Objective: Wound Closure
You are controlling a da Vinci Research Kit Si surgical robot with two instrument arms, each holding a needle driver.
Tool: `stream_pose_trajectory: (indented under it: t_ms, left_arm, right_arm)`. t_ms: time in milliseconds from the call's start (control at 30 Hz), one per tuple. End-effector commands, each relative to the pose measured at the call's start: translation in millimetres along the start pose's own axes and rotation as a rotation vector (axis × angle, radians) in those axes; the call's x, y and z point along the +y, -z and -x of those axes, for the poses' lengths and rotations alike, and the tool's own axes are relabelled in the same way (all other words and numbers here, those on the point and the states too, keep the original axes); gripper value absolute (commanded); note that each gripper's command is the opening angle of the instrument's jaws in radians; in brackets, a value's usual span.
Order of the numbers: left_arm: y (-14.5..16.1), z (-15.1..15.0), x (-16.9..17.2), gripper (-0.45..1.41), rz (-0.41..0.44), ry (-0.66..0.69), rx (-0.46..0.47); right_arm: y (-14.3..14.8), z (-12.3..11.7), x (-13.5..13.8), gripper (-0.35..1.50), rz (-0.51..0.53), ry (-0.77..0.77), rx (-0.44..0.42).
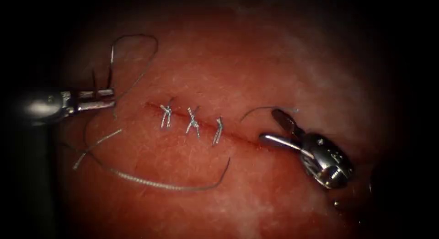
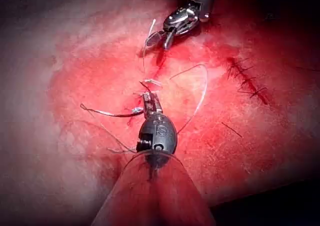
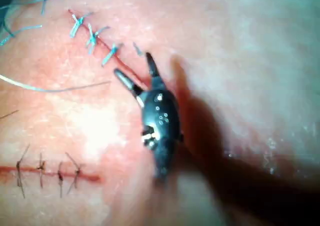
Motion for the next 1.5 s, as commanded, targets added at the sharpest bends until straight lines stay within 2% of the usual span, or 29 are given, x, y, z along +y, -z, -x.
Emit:
stream_pose_trajectory:
  t_ms: [33,300,333,367,433,533,633,767,1067,1233,1300,1333,1500]
  left_arm:
    - [-1.0,0.6,1.5,-0.45,0.012,0.004,0.003]
    - [-2.0,0.7,0.4,-0.45,0.008,0.000,0.001]
    - [-2.3,0.8,0.1,-0.37,-0.006,0.000,-0.008]
    - [-3.0,1.1,0.1,0.22,-0.039,0.017,-0.026]
    - [-3.6,1.5,0.5,0.51,-0.051,0.054,-0.026]
    - [-3.8,1.9,0.8,0.62,-0.057,0.092,-0.025]
    - [-3.5,1.8,-0.3,0.83,-0.077,0.128,-0.016]
    - [-1.9,2.7,-2.6,0.79,-0.140,0.136,0.002]
    - [1.6,4.9,-6.2,0.56,-0.165,0.149,-0.012]
    - [4.4,5.9,-9.9,0.62,-0.256,0.165,-0.027]
    - [5.4,6.6,-11.7,0.41,-0.295,0.175,-0.043]
    - [5.7,6.9,-12.4,0.36,-0.313,0.165,-0.052]
    - [5.8,9.1,-15.1,0.29,-0.365,0.150,-0.077]
  right_arm:
    - [1.0,1.6,-3.1,1.28,-0.013,-0.011,-0.017]
    - [1.5,1.9,-7.2,1.23,-0.045,0.001,-0.028]
    - [1.3,1.9,-7.3,1.23,-0.047,0.001,-0.031]
    - [1.0,2.0,-7.6,1.23,-0.053,0.001,-0.031]
    - [0.9,2.1,-7.6,1.23,-0.059,0.002,-0.031]
    - [0.9,2.1,-7.5,1.23,-0.059,0.002,-0.031]
    - [0.9,2.1,-7.4,1.23,-0.059,0.002,-0.031]
    - [0.9,2.1,-7.5,1.23,-0.063,0.003,-0.031]
    - [0.9,2.3,-7.6,1.21,-0.069,0.022,-0.040]
    - [1.0,2.4,-7.8,1.18,-0.070,0.023,-0.040]
    - [1.0,2.5,-7.8,1.18,-0.071,0.023,-0.040]
    - [1.0,2.5,-7.8,1.18,-0.071,0.024,-0.040]
    - [1.1,2.9,-8.0,1.16,-0.075,0.027,-0.039]
